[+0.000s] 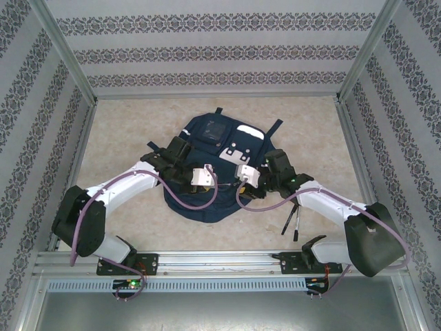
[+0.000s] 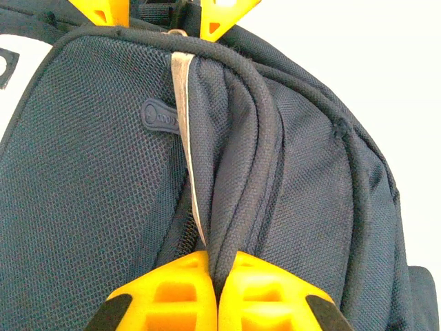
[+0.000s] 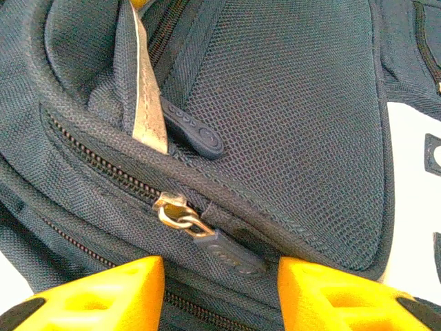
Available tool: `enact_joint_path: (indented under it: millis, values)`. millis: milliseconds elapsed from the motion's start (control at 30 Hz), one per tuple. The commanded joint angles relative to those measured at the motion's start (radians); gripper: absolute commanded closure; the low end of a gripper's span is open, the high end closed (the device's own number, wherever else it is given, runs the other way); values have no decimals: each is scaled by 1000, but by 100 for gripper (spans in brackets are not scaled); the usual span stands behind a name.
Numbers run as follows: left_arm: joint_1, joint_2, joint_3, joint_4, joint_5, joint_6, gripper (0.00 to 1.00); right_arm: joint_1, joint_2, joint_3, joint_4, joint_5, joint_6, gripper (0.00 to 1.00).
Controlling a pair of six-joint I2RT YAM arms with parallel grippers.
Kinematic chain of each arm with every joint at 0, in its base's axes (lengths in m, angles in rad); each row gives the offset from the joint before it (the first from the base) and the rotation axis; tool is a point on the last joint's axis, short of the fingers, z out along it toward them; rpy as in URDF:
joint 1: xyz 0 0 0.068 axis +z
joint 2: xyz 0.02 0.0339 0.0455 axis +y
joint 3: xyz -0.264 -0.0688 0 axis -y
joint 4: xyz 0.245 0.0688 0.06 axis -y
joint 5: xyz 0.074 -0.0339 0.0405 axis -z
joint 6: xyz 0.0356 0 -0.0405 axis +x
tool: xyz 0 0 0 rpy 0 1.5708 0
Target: Pack books, pencil case, and school supplies into a backpack
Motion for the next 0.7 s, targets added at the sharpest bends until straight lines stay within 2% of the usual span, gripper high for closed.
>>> enact_joint_path:
  millis: [0, 67, 233, 433, 533, 667]
  values:
    - [1, -44, 4, 6, 126, 15, 100, 16, 27, 31, 32, -1, -3, 53]
    - [0, -45, 10, -3, 133, 16, 100, 24, 37, 44, 1, -14, -16, 55]
    - [-2, -43, 3, 26, 127, -12, 100, 39, 23, 76, -101, -96, -47, 66]
    - [-2, -27, 12, 54, 126, -55, 100, 48, -9, 91, -192, -90, -94, 87]
    - [-2, -20, 18, 60, 123, -63, 100, 47, -20, 110, -236, -81, -97, 100]
    - [-1, -6, 32, 90, 66, -136, 100, 44, -38, 135, -298, -90, -76, 100]
